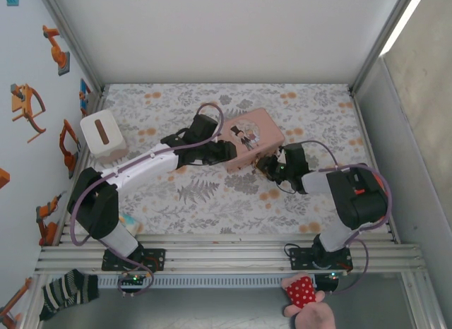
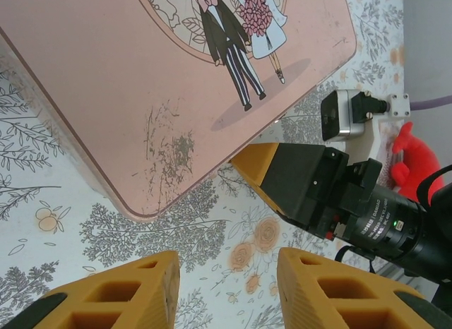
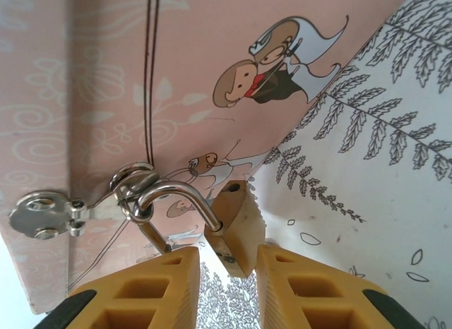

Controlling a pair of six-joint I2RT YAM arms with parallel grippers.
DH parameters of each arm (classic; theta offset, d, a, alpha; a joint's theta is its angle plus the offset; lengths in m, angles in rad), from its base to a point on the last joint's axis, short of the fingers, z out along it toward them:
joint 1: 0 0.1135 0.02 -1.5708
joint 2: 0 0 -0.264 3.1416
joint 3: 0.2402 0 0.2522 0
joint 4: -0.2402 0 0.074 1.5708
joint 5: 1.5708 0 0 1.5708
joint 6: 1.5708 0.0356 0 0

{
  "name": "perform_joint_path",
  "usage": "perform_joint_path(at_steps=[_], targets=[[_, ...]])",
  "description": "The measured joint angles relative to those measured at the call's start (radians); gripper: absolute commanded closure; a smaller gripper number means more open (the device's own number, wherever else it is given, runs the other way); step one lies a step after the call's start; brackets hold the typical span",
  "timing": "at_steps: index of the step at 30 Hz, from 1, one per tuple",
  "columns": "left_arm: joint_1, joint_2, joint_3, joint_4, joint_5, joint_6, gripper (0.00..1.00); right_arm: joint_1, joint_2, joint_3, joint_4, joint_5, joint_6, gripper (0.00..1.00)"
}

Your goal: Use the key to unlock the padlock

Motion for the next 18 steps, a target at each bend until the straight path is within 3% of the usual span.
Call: perform_joint_path(at_steps=[13, 18], targets=[[0.001, 0.0, -0.023, 0.002, 0.0, 0.0, 0.59, 0.036, 0.031, 0.002, -0.01, 0.049, -0.024, 0.77], [0.001, 0.0, -0.026, 0.002, -0.002, 0.0, 0.59, 0.037, 0.038, 0.002, 0.006, 0.05, -0.043, 0.83]])
